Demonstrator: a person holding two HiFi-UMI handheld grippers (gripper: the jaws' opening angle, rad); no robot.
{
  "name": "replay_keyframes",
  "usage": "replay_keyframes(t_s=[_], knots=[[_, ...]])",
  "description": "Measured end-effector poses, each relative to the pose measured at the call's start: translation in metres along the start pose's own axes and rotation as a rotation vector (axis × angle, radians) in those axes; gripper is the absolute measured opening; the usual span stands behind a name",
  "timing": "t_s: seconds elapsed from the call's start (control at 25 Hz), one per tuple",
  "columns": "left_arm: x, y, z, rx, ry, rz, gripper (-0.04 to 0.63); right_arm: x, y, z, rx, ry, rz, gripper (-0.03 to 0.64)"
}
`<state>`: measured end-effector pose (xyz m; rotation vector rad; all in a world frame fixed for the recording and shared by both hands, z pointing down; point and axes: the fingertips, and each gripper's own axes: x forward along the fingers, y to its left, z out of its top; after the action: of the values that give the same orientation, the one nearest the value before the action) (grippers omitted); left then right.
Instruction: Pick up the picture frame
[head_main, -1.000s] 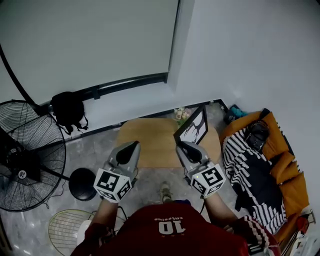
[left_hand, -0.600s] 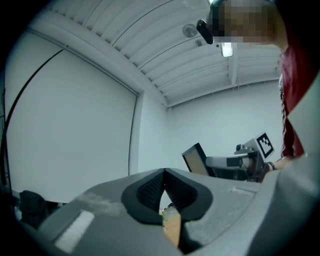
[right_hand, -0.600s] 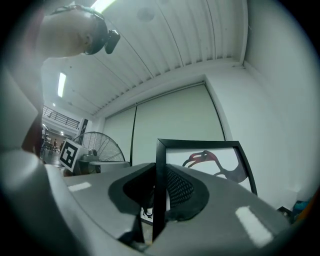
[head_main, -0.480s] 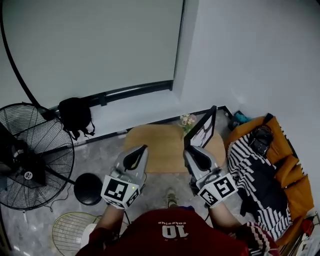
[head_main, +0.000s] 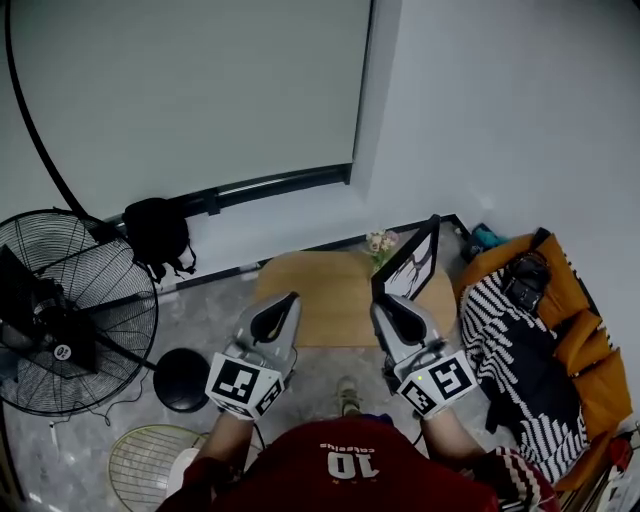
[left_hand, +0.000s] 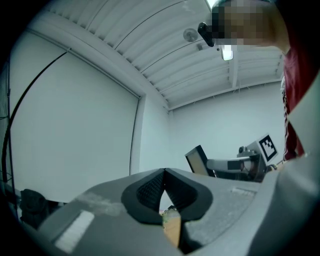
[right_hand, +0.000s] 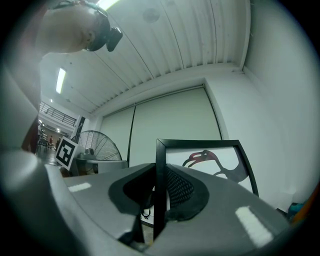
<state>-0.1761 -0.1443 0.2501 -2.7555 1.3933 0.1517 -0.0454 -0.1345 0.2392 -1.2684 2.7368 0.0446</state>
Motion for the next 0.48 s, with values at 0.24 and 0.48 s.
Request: replay_keyframes(t_s=[0.24, 0.48], knots=[[-0.009, -0.013, -0.001, 0.0, -0.008, -0.011, 0.003, -0.013, 0.009, -0.002, -0.013, 0.001, 0.001, 0.064], [-0.012, -0.011, -0.004, -0.006, -0.009, -0.015, 0.003, -0.009, 0.011, -0.006, -0.017, 0.007, 0.007, 0.064]])
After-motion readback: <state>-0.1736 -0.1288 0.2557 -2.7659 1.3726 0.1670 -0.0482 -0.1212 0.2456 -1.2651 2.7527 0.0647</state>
